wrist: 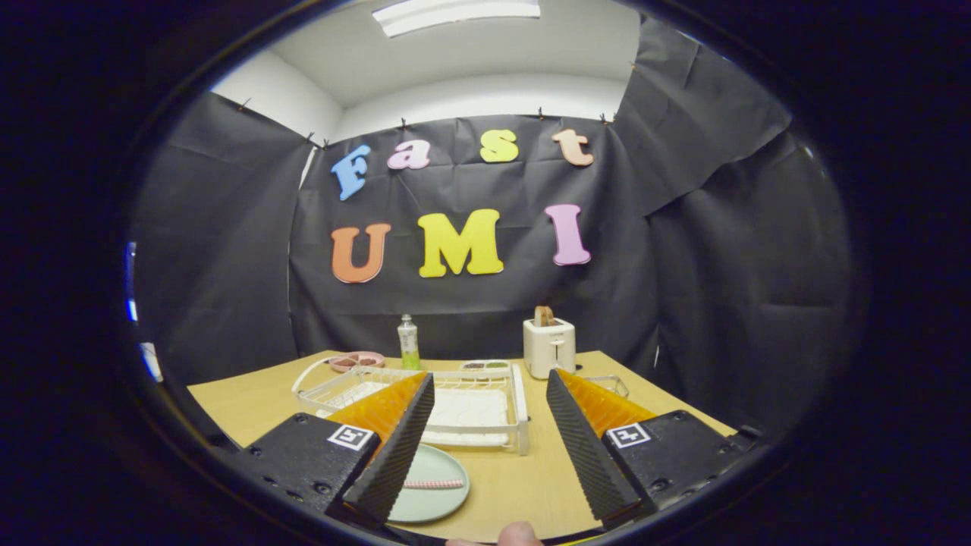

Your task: Take the plate from the dish rack, then take the spoon from the basket and place it into the plate.

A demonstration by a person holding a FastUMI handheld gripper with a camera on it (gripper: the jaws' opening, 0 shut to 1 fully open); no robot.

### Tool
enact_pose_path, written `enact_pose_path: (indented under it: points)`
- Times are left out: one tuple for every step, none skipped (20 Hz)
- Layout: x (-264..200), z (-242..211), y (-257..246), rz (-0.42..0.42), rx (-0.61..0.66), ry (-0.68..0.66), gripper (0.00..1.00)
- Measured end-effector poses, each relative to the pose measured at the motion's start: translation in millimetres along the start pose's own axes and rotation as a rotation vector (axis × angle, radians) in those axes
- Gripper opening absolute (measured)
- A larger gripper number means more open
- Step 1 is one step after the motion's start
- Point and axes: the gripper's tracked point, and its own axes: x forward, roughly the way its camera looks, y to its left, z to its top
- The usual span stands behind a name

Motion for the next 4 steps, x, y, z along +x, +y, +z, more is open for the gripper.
enact_pose_path:
  points:
    - [-4.5, -2.1, -0.9, 0.001, 0.006, 0.003, 0.96]
    - [-8.4, -6.4, -0.2, 0.006, 0.01, 0.01, 0.96]
    - [-13.0, -8.8, -0.4, 0.011, 0.013, 0.015, 0.96]
    - [-16.5, -10.1, -1.5, 0.012, 0.011, 0.018, 0.96]
